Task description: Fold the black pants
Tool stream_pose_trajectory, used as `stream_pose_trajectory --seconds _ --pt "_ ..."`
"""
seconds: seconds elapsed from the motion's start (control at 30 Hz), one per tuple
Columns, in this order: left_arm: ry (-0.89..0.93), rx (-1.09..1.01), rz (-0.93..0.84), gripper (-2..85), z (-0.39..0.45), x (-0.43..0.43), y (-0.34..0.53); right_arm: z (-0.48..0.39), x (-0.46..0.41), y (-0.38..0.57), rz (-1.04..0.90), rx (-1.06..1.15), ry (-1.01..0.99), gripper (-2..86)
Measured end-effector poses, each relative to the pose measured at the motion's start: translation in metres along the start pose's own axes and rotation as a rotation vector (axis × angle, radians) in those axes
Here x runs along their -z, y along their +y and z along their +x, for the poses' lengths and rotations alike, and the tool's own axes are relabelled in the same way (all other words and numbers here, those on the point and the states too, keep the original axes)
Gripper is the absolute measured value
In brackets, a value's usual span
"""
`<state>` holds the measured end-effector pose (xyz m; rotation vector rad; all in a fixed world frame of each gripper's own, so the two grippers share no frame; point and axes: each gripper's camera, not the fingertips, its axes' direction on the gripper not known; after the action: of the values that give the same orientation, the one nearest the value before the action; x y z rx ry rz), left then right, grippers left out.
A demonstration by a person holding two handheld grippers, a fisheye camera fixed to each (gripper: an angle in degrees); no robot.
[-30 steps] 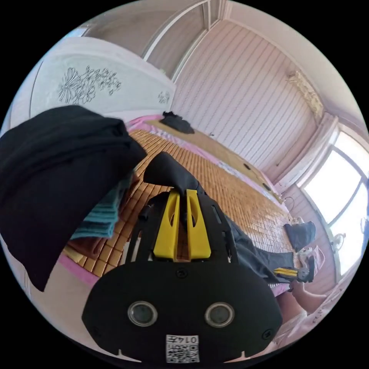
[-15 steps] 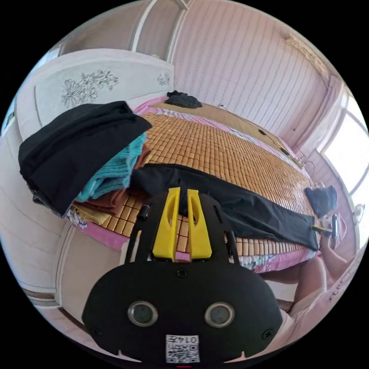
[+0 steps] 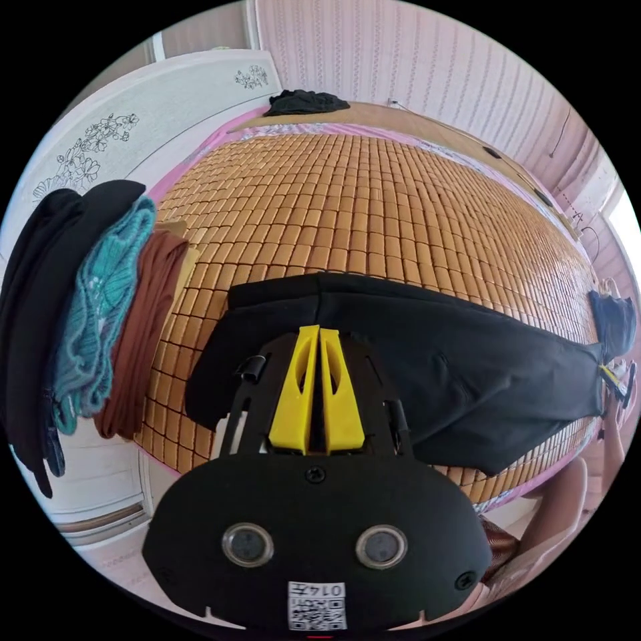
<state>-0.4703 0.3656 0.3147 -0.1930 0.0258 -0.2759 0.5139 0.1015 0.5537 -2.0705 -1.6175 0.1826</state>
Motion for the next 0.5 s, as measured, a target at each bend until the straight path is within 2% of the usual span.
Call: stream_pose_trajectory --seconds 0.1,0.2,0.37,0.5 --pt "0.025 0.032 -0.022 -0.7 0.003 -0.001 -0.022 0.010 -0.003 -0.010 -0.031 0.018 -0.057 -0.3" --pt "0.012 0.030 0.049 0.1 0.013 0.019 -0.033 0.010 -0.004 -0.018 -0.064 0.017 -0.070 -0.3" --pt "-0.028 0.104 0.013 7.4 0.001 0.036 -0.042 0.010 -0.004 -0.029 -0.092 -0.048 -0.093 -0.3" --pt "-0.080 0.193 -0.052 11.9 -0.018 0.012 -0.057 0.002 -0.004 -0.041 -0.133 -0.041 -0.080 -0.2"
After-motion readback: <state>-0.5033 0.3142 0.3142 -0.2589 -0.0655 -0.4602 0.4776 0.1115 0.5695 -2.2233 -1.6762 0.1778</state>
